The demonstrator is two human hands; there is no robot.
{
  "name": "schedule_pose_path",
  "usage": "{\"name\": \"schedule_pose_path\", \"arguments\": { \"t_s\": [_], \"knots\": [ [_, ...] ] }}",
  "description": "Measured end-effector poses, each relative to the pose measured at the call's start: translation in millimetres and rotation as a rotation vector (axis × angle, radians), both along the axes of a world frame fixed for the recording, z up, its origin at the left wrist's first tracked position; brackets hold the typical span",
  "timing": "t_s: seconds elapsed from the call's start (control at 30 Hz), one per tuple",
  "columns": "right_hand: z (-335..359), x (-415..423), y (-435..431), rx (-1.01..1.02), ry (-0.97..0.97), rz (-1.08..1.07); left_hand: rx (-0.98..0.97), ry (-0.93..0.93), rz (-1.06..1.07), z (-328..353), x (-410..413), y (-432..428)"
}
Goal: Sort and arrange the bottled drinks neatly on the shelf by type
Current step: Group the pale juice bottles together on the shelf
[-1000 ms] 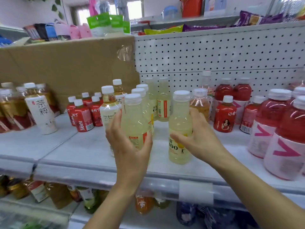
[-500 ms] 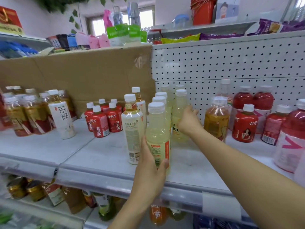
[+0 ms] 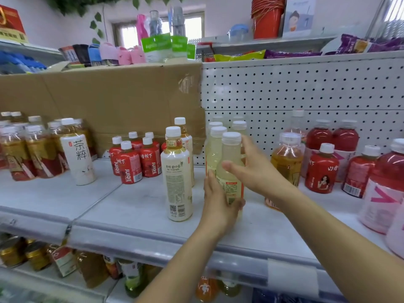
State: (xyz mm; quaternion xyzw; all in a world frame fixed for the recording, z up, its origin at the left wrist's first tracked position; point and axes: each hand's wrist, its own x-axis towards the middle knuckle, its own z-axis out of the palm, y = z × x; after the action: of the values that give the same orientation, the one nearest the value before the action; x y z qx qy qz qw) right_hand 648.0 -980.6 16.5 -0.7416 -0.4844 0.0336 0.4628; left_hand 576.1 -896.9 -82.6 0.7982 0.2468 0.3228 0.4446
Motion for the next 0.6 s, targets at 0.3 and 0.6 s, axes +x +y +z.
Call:
{"name": "schedule_pose_path", "arguments": {
  "t_s": [0.3, 0.6],
  "knots": [
    [-3.4, 22.2, 26.0, -0.020, 0.012, -0.098, 0.014, 0.043, 0.030, 5.1, 26.1, 18.4],
    [-10.7, 23.1, 19.0, 0.004, 0.022, -0.103, 0.319, -0.070, 0.048, 10.7, -44.8, -29.5]
  ]
}}
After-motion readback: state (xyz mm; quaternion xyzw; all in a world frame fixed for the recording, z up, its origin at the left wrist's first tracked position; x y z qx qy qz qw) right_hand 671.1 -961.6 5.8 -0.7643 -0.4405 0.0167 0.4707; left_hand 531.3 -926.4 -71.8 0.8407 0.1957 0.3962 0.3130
